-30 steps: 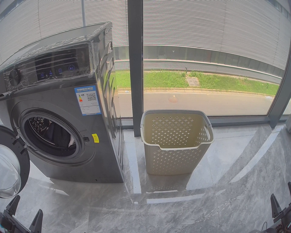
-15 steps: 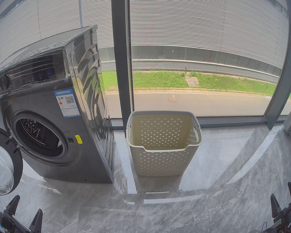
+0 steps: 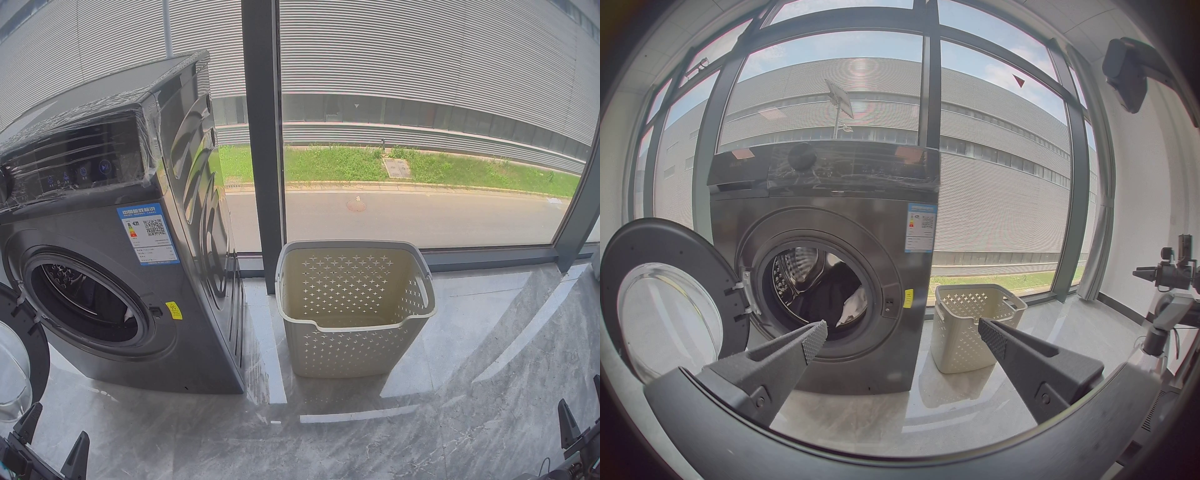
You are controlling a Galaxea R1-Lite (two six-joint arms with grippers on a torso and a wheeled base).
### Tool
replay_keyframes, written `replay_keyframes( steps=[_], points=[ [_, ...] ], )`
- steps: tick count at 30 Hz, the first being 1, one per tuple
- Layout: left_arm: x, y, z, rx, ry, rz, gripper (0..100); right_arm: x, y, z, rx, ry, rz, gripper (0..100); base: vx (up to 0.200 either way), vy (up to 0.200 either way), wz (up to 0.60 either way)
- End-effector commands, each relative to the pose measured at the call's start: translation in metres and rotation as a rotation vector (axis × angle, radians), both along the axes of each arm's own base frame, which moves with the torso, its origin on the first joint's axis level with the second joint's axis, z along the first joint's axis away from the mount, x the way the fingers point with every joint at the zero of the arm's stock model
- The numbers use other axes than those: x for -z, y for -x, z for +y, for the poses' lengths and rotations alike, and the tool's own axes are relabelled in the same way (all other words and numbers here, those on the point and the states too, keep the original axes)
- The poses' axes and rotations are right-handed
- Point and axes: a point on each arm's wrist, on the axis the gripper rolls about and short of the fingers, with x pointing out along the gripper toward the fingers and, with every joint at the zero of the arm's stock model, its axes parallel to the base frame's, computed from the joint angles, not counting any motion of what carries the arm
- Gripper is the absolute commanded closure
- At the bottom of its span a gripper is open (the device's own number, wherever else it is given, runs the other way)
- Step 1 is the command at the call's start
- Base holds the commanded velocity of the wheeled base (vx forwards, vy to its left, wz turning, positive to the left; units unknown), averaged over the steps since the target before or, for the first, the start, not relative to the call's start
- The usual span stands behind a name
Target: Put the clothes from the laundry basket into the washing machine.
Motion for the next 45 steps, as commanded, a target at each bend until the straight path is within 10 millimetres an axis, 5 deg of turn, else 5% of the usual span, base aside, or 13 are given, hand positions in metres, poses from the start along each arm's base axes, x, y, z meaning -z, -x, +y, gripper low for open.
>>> replay_keyframes(
  steps=[1,8,33,45],
  points=[
    [0.0044,-0.0013,0.0,0.0,0.003,0.019,0,0.0047,-0.0004,0.0,0.001,0.001,0.006,0,0.2,0.2,0.0],
    [0.0044,-0.0013,0.0,0.001,0.002,0.019,0,0.0047,-0.0004,0.0,-0.001,0.001,0.006,0,0.2,0.2,0.0],
    [0.0062,0.0045,0.0007,0.037,0.004,-0.046,0,0.0047,-0.0004,0.0,0.002,-0.002,0.006,0,0.024,0.0,0.0],
    [0.006,0.0044,0.0007,0.038,0.004,-0.051,0,0.0047,-0.0004,0.0,-0.001,-0.001,0.006,0,0.183,0.0,0.0]
  ],
)
